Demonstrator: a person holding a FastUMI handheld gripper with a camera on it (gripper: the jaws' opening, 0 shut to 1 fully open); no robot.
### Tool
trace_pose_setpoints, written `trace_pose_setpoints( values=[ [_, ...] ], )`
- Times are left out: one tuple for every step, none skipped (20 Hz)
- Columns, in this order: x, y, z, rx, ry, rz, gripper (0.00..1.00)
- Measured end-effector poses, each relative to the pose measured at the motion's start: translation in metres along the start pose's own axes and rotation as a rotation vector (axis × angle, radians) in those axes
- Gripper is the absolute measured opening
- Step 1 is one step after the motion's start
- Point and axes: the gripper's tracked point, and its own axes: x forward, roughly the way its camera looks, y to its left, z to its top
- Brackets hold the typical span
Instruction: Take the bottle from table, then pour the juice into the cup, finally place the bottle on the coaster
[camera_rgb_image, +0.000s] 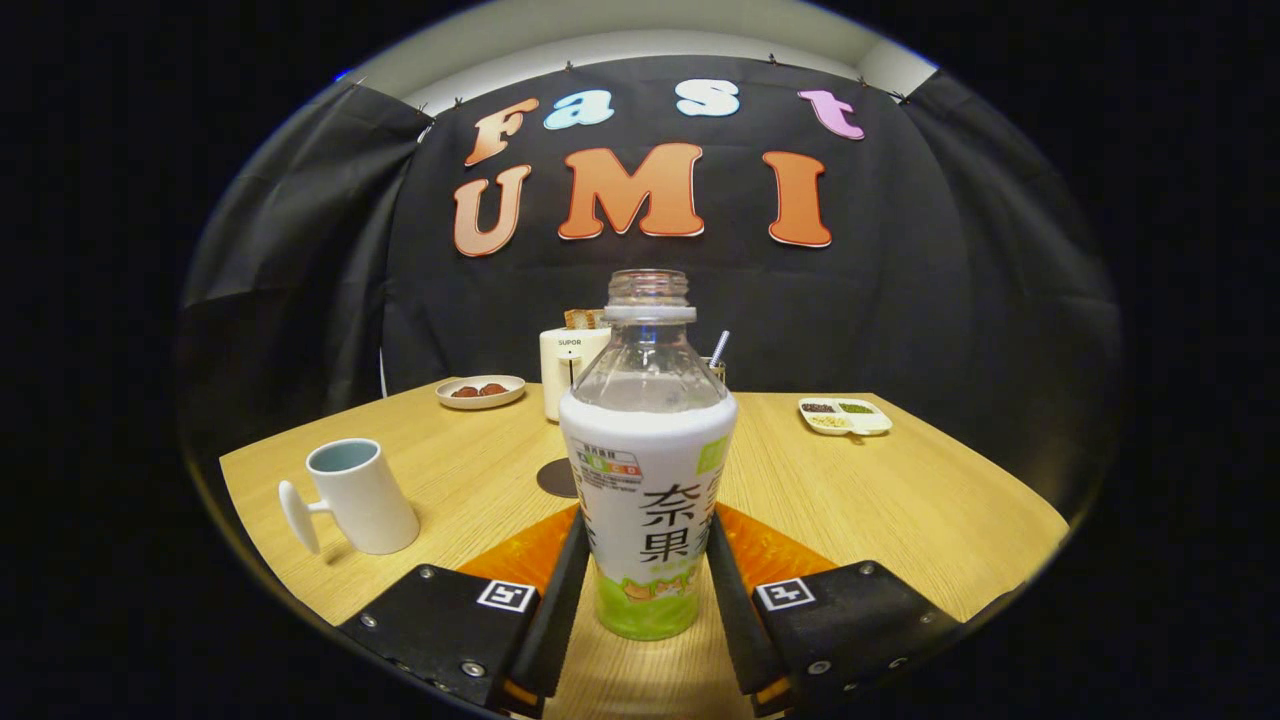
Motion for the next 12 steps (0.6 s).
trace_pose_setpoints(
  values=[
    [0.002, -0.001, 0.000, 0.009, 0.003, -0.009, 0.64],
    [0.002, -0.004, 0.001, 0.013, 0.011, -0.026, 0.61],
    [0.004, -0.003, 0.001, -0.001, 0.019, -0.031, 0.60],
    [0.004, -0.003, 0.001, -0.024, 0.029, -0.040, 0.58],
    [0.004, -0.003, 0.002, -0.056, 0.032, -0.045, 0.58],
    [0.005, -0.003, 0.006, -0.087, 0.034, -0.053, 0.57],
    [0.005, -0.003, 0.007, -0.117, 0.036, -0.056, 0.56],
    [0.006, -0.002, 0.008, -0.144, 0.042, -0.060, 0.56],
    [0.007, 0.000, 0.008, -0.174, 0.048, -0.059, 0.56],
    [0.007, 0.002, 0.010, -0.201, 0.049, -0.058, 0.57],
    [0.008, 0.004, 0.013, -0.229, 0.047, -0.060, 0.56],
    [0.009, 0.006, 0.016, -0.262, 0.043, -0.061, 0.57]
  ],
)
